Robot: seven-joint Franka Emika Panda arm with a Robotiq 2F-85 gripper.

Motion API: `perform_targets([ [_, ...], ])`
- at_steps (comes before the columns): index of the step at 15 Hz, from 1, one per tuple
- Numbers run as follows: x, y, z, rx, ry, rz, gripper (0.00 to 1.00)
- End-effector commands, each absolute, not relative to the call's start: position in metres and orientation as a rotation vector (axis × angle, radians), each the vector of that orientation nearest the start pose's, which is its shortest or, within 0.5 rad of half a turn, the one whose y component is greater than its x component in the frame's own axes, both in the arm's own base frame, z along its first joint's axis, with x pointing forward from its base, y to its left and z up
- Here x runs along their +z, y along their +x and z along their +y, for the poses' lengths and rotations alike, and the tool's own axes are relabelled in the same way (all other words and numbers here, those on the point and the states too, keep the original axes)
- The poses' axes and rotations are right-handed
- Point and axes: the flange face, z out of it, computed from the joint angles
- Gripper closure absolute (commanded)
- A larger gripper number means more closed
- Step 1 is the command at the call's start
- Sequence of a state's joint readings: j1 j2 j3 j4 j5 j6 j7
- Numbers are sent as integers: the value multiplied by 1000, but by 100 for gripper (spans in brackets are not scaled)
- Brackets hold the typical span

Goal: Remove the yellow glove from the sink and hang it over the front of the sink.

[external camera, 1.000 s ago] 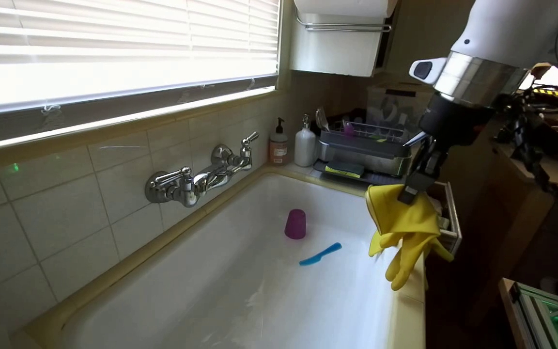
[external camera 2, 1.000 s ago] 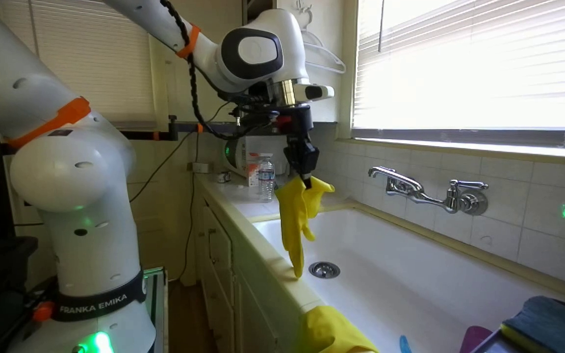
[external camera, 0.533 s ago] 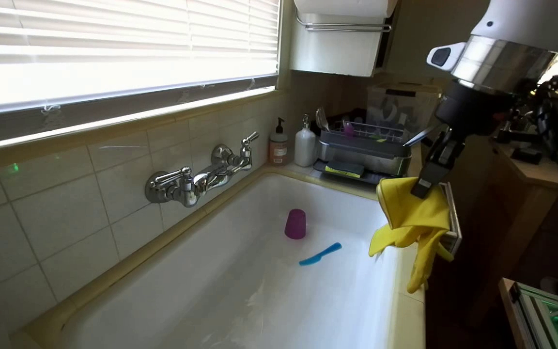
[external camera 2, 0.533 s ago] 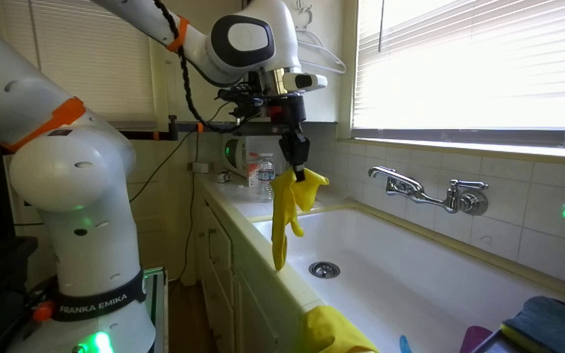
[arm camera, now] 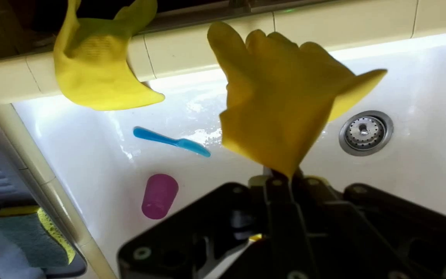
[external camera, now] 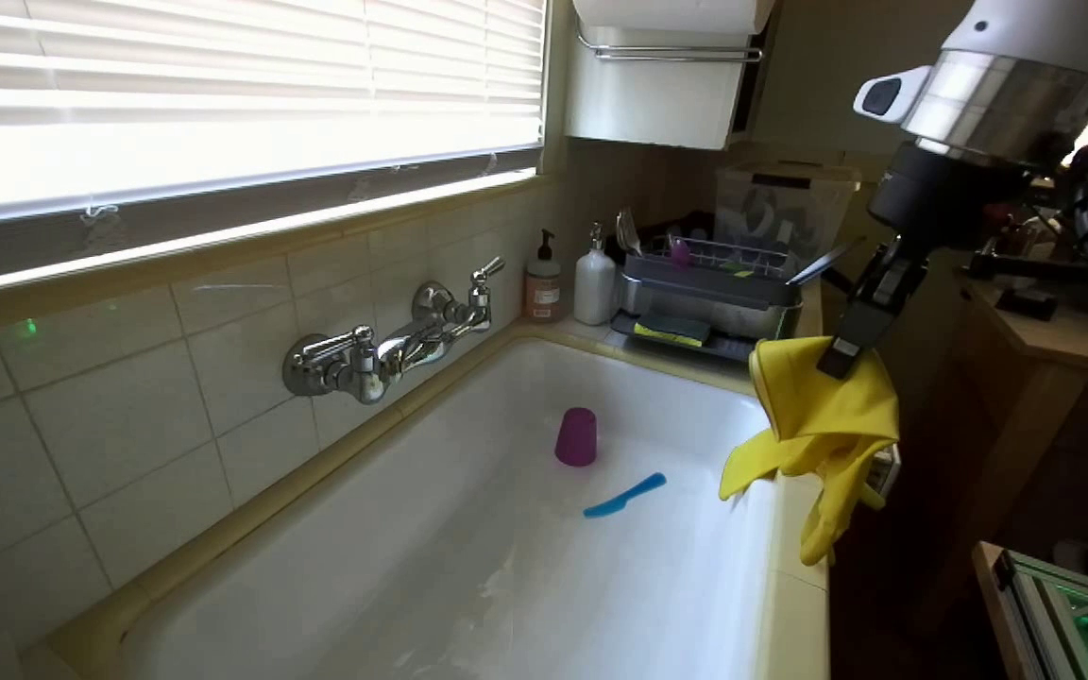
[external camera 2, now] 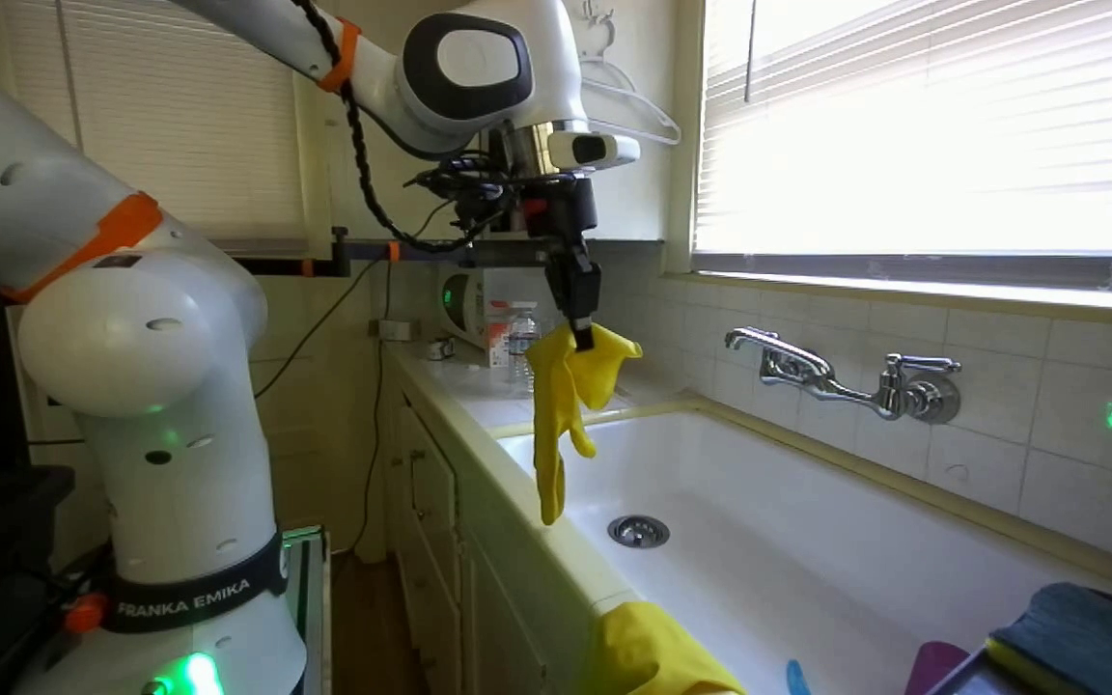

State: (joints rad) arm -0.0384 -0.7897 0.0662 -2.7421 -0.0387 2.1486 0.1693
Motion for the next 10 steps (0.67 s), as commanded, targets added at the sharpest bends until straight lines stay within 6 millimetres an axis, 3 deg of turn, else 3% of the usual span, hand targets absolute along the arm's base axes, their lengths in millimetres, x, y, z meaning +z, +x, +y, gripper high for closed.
perform_targets([
  [1,453,329,-5,-250,-3121,229,99],
  [5,440,332,-19,-190,-3071,209,99],
  [10,409,339,-36,-71,-2988,147,99],
])
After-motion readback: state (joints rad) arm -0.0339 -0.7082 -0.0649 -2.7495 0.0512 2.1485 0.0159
